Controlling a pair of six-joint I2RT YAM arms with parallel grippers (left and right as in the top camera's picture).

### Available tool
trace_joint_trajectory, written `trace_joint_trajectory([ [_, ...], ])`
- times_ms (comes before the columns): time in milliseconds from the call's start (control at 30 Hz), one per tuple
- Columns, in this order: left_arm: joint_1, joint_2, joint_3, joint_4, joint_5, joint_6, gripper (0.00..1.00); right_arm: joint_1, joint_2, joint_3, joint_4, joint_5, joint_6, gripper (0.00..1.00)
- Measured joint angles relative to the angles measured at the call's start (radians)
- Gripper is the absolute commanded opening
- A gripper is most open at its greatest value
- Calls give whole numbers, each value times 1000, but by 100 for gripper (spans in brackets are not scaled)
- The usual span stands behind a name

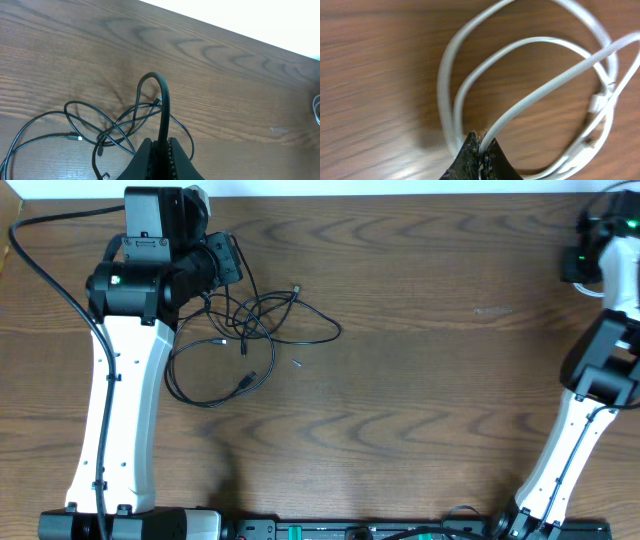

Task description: Untangle cables

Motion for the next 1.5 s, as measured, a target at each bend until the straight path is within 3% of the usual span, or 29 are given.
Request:
trace_joint_trajectory([
  [267, 0, 0, 0, 0, 0, 0, 8, -67, 0, -1, 119, -1, 75, 1],
  [367, 0, 0, 0, 0, 0, 0, 7, -67, 0, -1, 174, -3, 113, 10],
  [400, 0, 0, 0, -1, 0, 0, 8, -68, 0, -1, 186, -4, 122, 19],
  [433, 0, 0, 0, -1, 0, 0, 7, -68, 0, -1, 194, -5, 134, 41],
  [467, 0, 0, 0, -2, 0, 0, 8, -69, 0, -1, 194, -5, 140, 56],
  [567, 0, 0, 0, -7, 0, 0, 7, -69, 0, -1, 172, -3, 159, 90],
  [633, 0, 0, 0, -7, 0, 0, 7, -69, 0, -1, 151, -4, 163, 99],
  [867, 0, 0, 0, -8, 0, 0, 8, -69, -80, -4, 58, -22, 169, 99],
  [1200, 0, 0, 0, -35, 0, 0, 8, -54, -413, 12, -114, -263, 143, 99],
  [1500, -44, 0, -12, -60, 42, 0, 7, 92, -404, 11, -288, -447, 121, 99],
])
